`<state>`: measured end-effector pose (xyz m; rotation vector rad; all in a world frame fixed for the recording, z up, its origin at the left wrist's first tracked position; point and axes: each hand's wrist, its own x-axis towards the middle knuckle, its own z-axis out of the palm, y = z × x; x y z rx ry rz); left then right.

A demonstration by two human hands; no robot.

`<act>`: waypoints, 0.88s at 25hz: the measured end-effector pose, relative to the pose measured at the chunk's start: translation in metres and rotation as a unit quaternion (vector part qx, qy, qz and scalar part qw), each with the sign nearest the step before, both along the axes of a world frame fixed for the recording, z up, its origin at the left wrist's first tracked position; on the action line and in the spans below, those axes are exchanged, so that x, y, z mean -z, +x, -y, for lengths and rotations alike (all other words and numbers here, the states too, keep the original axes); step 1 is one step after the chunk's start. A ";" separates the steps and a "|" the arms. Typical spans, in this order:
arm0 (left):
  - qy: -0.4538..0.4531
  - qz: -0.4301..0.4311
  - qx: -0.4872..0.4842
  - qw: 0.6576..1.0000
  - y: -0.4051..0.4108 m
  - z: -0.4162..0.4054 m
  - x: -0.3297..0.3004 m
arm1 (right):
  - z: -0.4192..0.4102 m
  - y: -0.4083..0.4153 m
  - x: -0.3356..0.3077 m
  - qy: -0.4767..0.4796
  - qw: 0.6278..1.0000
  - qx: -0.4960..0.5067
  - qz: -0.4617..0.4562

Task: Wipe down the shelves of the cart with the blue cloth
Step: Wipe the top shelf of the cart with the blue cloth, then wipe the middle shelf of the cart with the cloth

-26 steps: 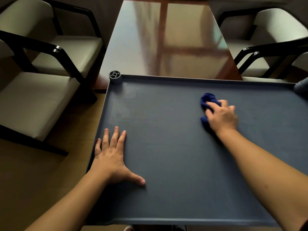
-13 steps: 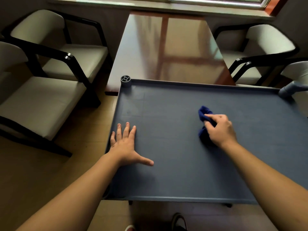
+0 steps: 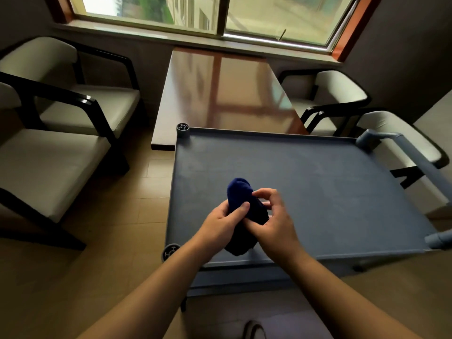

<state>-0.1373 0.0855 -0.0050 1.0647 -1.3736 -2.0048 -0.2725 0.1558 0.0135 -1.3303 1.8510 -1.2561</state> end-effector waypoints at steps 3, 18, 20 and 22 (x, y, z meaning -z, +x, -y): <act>0.017 -0.022 0.009 1.000 0.022 -0.026 -0.006 | -0.034 -0.001 -0.010 0.054 0.996 -0.061 0.047; 0.096 0.167 -0.017 0.981 -0.001 -0.199 0.131 | -0.177 -0.080 0.159 0.266 0.902 -0.188 0.283; 0.113 0.207 0.010 0.972 -0.011 -0.200 0.162 | -0.185 -0.087 0.193 0.282 0.896 -0.165 0.299; 0.116 0.221 0.051 0.967 -0.013 -0.192 0.197 | -0.188 -0.092 0.223 0.287 0.897 -0.135 0.309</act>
